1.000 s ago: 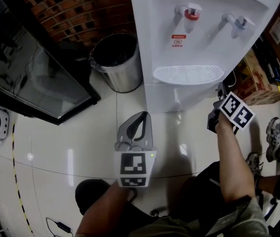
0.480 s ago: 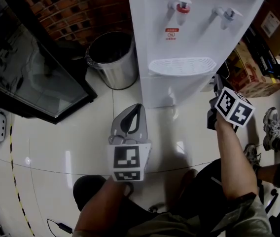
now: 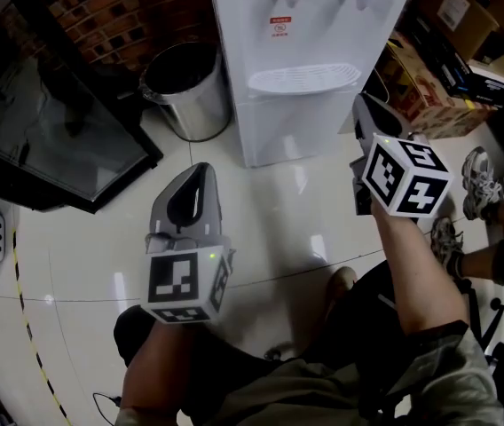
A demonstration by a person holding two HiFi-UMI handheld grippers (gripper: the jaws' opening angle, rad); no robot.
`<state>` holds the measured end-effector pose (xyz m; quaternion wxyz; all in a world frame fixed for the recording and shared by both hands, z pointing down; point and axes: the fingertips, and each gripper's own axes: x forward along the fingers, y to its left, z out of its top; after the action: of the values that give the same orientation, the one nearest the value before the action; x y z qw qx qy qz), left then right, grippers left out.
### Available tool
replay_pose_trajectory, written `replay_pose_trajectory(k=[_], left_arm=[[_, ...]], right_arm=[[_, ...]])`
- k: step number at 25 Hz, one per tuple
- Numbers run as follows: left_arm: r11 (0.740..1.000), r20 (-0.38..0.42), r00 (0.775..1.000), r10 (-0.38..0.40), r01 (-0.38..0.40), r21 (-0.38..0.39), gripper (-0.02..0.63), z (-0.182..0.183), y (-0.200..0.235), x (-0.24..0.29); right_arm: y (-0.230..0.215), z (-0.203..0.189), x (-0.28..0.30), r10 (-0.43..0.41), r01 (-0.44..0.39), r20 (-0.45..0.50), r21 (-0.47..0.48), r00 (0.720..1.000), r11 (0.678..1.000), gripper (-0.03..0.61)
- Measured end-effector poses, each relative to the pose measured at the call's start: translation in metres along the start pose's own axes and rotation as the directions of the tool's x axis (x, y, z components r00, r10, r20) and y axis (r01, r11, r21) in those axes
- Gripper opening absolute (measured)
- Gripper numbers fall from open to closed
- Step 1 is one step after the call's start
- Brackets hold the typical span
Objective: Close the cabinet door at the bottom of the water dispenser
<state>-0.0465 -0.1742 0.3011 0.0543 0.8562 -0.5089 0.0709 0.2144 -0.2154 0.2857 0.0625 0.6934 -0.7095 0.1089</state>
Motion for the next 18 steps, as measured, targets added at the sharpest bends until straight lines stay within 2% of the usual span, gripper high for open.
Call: replay_pose_trajectory(k=[5,9,14,18], left_arm=[[1.000,0.032,0.999,0.012,-0.011,-0.021,0.002,0.023,0.016,-0.048],[1.000,0.030,0.999,0.022,-0.022,-0.014,0.002,0.031,0.028,-0.084],[1.000,0.020,0.999,0.028,-0.028,0.008,0.002,0.026,0.035,-0.120],[0.999,0.015,0.999,0.041,-0.042,0.023,0.002,0.021,0.041,-0.143]], right_arm=[[0.057,0.016,-0.042,0.109,-0.108,0.039,-0.021,0.993,0.994,0.000],[0.106,0.022,-0.078,0.216,-0.214,0.042,-0.047,0.975,0.976,0.000],[0.157,0.018,-0.108,0.317,-0.313,0.016,-0.115,0.948,0.943,0.000],[0.198,0.006,-0.126,0.401,-0.402,-0.039,-0.165,0.915,0.901,0.000]])
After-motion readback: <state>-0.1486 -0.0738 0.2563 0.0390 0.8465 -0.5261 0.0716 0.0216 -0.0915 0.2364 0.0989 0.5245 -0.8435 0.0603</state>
